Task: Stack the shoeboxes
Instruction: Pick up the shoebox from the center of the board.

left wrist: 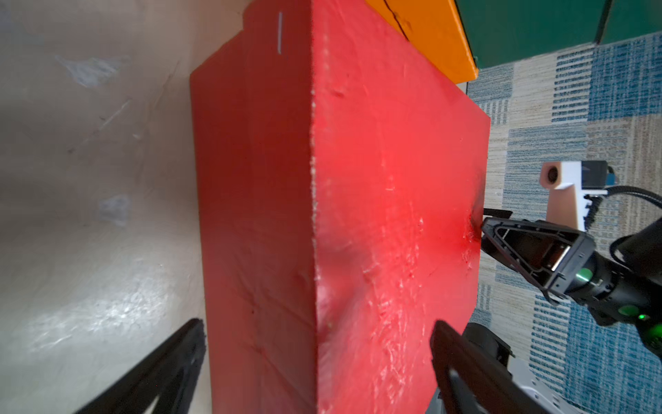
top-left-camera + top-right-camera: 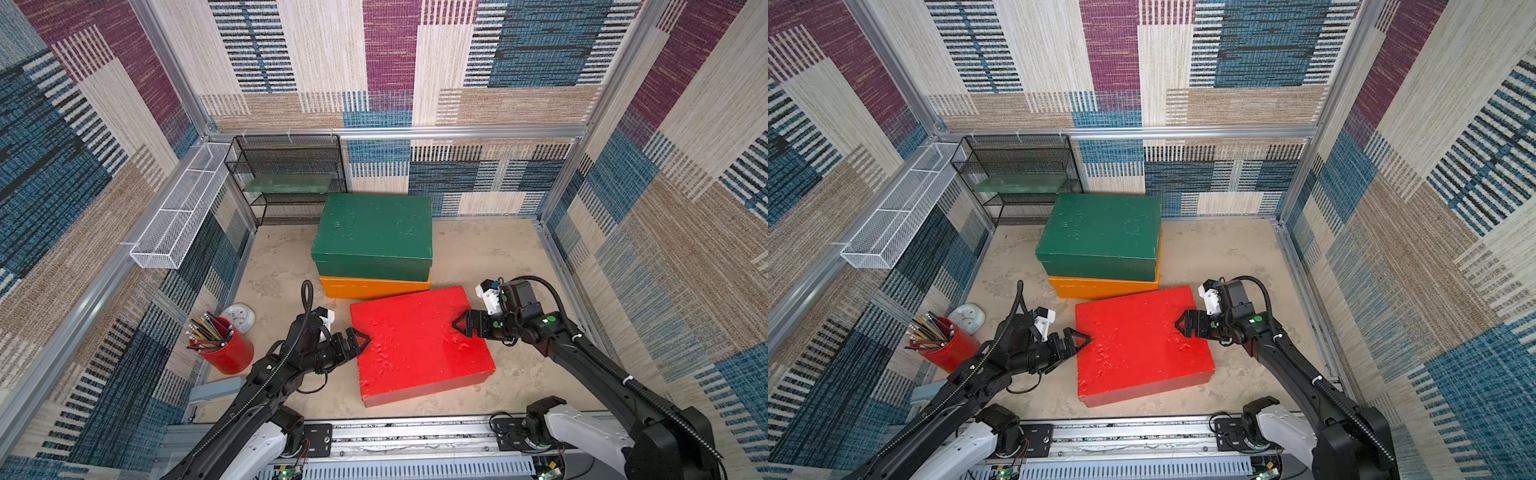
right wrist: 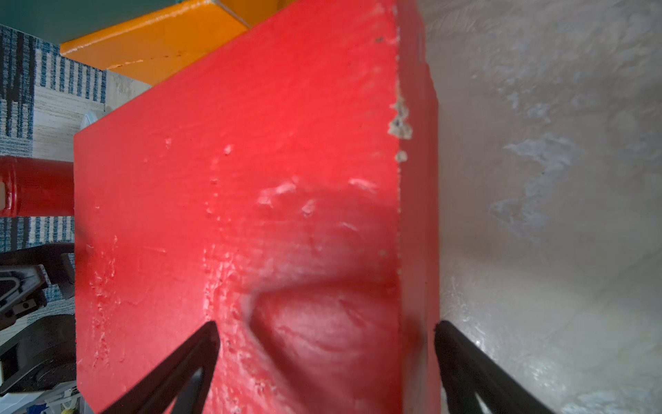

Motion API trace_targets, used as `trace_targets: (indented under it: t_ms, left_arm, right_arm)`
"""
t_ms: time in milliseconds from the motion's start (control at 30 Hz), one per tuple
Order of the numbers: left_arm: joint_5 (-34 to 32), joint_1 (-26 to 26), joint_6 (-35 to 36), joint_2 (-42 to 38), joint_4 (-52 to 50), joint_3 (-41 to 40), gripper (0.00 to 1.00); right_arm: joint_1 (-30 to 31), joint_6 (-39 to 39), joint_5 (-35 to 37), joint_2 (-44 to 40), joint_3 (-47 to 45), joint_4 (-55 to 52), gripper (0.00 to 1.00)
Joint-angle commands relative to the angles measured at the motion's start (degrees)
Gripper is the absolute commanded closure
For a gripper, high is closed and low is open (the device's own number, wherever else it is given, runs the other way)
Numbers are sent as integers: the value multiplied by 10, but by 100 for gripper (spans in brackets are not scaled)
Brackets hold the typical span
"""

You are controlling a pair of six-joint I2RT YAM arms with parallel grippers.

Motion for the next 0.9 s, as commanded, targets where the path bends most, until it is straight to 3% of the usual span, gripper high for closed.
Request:
trace_targets:
  t_ms: [0,233,367,567,867]
  left_arm:
    - [-3,-11,-21,23,54,-14,1]
    - [6,-22,-23,79,115,-16,3]
    - [16,-25,-34,105,163,-35,5]
    - [9,-39,-34,94,159,-26,7]
    - [-1,-63,-32,76,141,13,14]
  right_arm:
    - [6,12,-5,3,-4,22,5]
    - [36,38,-8,4,-25,45,5]
    - [51,63,-14,-9,-45,64,0]
    - [79,93,-11,-26,-60,81,4]
    - [150,124,16,-22,6,69,4]
